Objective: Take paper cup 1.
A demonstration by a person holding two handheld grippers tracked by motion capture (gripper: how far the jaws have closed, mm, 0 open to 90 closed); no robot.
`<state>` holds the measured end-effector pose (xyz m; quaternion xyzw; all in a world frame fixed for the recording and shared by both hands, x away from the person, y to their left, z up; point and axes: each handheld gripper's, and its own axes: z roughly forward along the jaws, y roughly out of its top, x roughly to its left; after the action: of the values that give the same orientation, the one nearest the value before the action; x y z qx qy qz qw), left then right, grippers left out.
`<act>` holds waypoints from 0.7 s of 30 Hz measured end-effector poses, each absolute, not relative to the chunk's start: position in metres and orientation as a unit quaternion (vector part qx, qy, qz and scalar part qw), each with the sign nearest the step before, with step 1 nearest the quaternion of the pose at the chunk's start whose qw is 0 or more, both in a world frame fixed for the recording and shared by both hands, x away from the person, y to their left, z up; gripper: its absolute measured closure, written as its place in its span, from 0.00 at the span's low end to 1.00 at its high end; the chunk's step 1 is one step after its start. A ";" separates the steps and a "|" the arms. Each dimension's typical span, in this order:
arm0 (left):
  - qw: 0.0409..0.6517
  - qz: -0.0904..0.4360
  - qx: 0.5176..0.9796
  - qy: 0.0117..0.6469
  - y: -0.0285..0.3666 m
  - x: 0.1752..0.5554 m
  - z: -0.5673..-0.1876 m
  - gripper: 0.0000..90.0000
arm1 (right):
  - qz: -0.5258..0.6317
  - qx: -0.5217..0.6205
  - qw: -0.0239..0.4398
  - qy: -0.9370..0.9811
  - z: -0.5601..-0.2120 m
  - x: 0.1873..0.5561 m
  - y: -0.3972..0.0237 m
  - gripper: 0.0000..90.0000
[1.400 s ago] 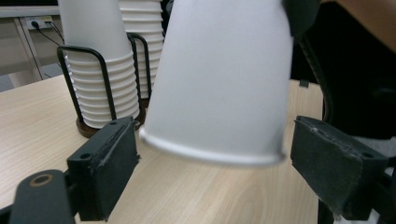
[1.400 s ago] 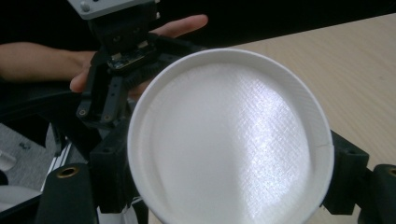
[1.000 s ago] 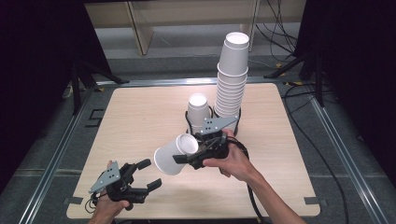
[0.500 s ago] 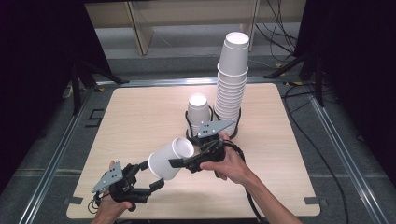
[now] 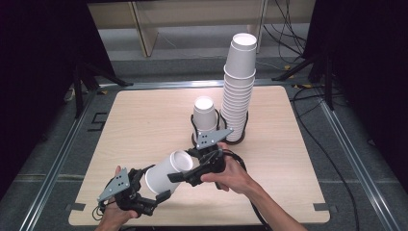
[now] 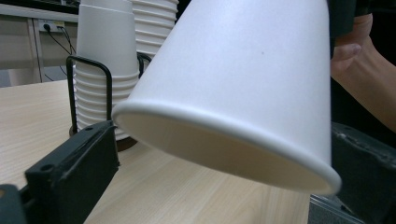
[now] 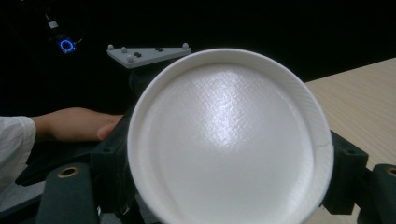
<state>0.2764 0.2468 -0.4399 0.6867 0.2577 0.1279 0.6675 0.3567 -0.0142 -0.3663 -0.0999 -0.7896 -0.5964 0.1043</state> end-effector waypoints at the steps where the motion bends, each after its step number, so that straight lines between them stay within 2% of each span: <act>1: 0.670 0.125 0.685 0.257 0.246 0.276 -0.440 0.02 | -0.591 -0.108 0.116 -0.791 -0.367 0.355 -0.014 0.27; 3: 0.670 0.124 0.688 0.250 0.246 0.275 -0.440 0.05 | -0.592 -0.097 0.115 -0.792 -0.369 0.355 -0.011 0.27; 11: 0.665 0.126 0.696 0.240 0.248 0.275 -0.440 0.07 | -0.593 -0.093 0.111 -0.792 -0.370 0.356 -0.011 0.27; 21: 0.662 0.127 0.702 0.229 0.249 0.274 -0.438 0.14 | -0.595 -0.103 0.130 -0.786 -0.369 0.357 -0.015 0.27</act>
<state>0.2740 0.2489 -0.4385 0.7023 0.2287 0.1270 0.6620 0.3568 -0.0152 -0.3693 -0.1033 -0.7862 -0.5952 0.1299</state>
